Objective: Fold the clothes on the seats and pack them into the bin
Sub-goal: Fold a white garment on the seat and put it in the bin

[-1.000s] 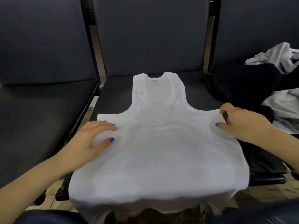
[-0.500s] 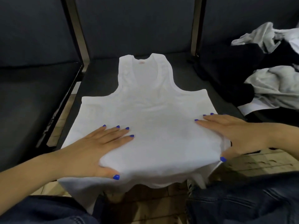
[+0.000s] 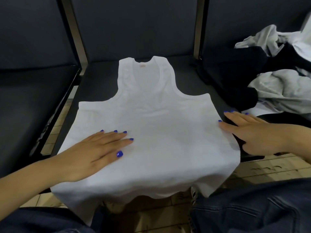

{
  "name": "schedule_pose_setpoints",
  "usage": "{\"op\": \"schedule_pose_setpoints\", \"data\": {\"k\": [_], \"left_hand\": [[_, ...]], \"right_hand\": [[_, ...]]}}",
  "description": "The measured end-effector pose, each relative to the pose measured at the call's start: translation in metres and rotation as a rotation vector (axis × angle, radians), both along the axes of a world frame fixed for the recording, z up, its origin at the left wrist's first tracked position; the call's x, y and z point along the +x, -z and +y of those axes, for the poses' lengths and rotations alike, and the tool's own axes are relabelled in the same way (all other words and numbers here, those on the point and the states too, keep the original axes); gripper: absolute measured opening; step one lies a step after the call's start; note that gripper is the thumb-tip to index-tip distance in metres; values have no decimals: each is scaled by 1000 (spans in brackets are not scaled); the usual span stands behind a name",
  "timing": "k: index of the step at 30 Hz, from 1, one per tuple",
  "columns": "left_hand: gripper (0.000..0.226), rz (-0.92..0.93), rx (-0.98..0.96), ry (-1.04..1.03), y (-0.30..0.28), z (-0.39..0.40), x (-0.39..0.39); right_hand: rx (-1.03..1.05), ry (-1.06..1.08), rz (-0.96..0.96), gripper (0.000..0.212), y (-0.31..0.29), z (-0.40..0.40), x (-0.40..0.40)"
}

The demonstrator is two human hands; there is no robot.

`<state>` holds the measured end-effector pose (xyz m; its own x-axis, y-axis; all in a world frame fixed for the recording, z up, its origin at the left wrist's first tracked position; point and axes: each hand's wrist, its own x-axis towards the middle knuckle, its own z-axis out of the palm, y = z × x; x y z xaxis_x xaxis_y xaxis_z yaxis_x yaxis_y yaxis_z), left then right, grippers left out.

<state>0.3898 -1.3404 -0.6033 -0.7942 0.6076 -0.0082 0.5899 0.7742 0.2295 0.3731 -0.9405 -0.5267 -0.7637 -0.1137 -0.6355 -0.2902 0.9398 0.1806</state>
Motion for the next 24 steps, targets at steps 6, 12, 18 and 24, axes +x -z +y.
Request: {"op": "schedule_pose_setpoints", "data": {"k": [6,12,18,24], "left_hand": [[120,-139,-186,-329,-15,2,-21],[90,46,-499,-574,-10,-5,-51],[70,67,-532,-739,-7,-7,-67],[72,22,-543,-763,-11,-5,-70]], "right_hand": [[-275,-106,201,64,5,-34,3],[-381,-69,187,63,18,-67,-35],[-186,64,186,68,49,-63,-85],[-82,112,228,73,56,-63,-104]]}}
